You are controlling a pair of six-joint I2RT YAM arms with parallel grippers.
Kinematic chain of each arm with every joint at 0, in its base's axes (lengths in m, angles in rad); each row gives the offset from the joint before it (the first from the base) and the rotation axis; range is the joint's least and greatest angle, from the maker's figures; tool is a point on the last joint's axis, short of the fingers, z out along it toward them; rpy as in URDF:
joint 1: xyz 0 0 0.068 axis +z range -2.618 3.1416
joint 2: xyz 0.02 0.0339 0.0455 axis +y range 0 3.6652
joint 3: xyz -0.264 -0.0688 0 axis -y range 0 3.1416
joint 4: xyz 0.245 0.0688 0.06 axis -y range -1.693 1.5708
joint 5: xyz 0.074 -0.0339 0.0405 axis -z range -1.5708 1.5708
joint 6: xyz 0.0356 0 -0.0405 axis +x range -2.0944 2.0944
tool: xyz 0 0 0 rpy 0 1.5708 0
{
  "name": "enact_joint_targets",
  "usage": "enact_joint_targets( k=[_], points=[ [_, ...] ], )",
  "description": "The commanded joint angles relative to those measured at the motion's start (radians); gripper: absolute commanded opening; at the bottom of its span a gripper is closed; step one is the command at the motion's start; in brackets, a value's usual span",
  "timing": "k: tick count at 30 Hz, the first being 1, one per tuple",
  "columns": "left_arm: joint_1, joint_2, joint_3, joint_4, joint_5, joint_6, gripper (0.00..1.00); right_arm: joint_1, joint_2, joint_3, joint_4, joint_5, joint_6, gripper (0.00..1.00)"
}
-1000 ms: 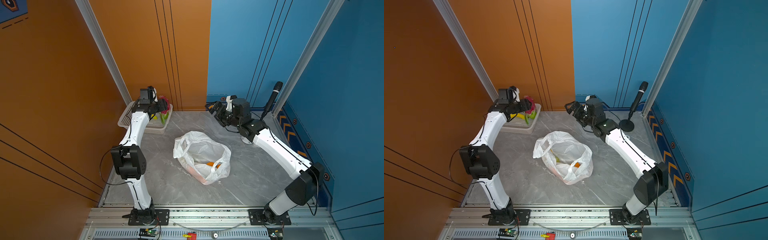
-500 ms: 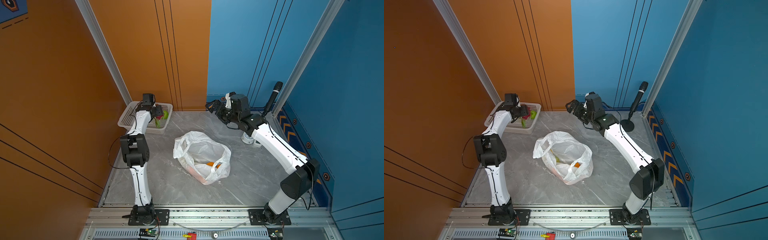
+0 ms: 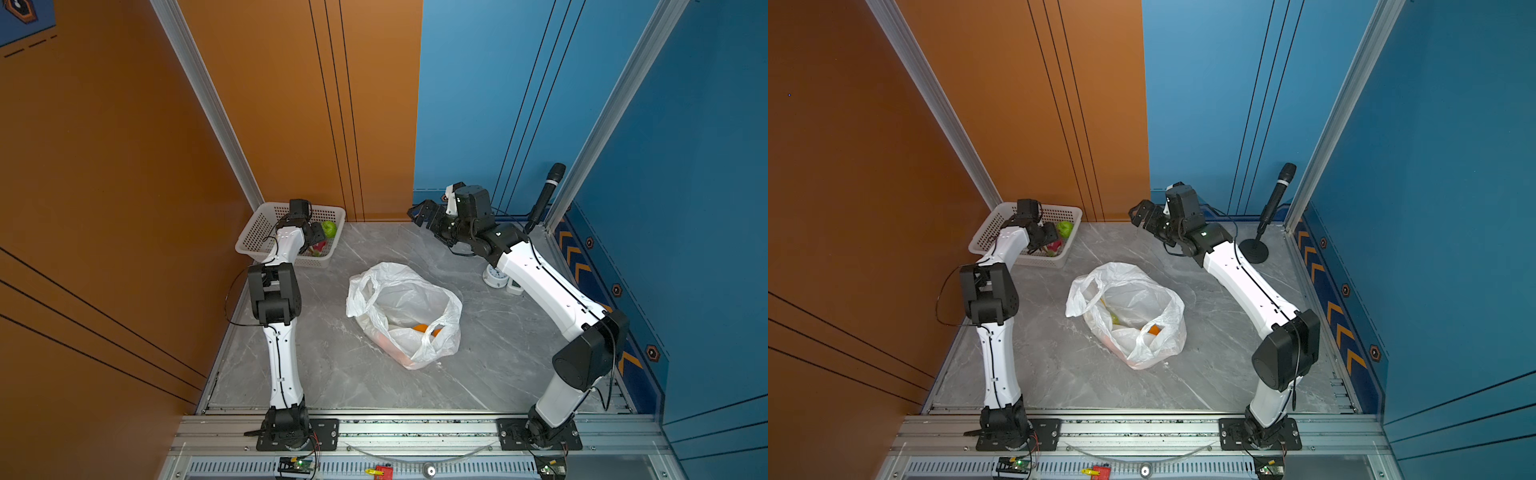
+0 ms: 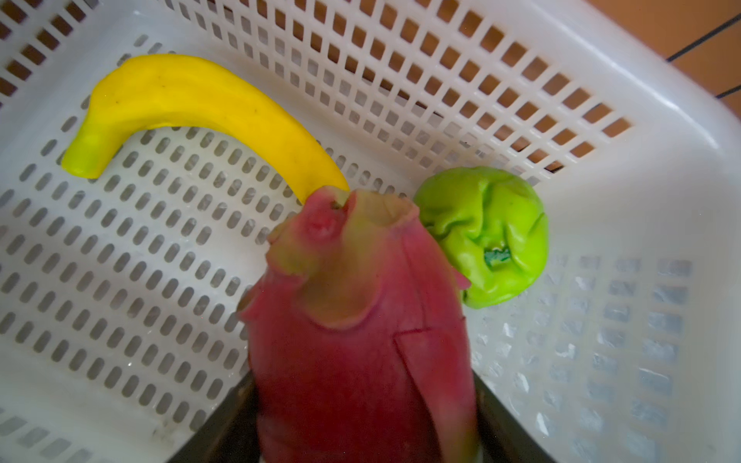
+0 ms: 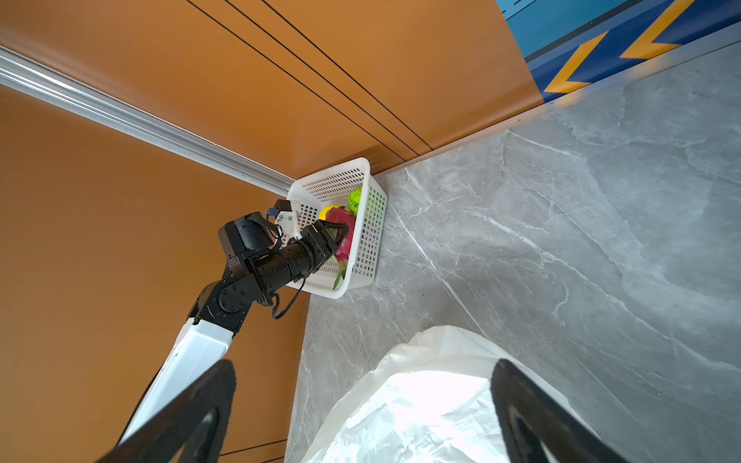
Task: Untie the knot of the plastic bag and take out the fruit
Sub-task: 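Carry the dragon fruit to the white basket with the left gripper while the right withdraws, then open the left gripper to drop the dragon fruit into the basket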
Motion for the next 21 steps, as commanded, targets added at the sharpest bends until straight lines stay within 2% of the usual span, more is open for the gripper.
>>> enact_joint_targets(
  k=[1,2,5,17,21],
  points=[
    [0.017,-0.015,0.031,-0.010,0.028,-0.034,0.88,0.011,-0.008,0.030,-0.026,0.015,-0.023,1.00],
    [0.019,-0.024,0.032,-0.011,0.029,-0.031,0.94,0.012,-0.010,0.030,-0.027,0.015,-0.020,1.00],
    [0.021,-0.059,0.025,-0.010,0.029,-0.026,1.00,0.017,-0.011,0.030,-0.032,0.020,-0.020,1.00],
    [0.005,-0.317,-0.144,-0.009,0.070,-0.071,0.98,0.063,-0.048,-0.023,-0.032,0.044,-0.018,1.00],
    [-0.016,-0.438,-0.253,0.033,0.127,-0.141,0.99,0.087,-0.080,-0.065,-0.037,0.057,-0.019,0.98]
  ],
)
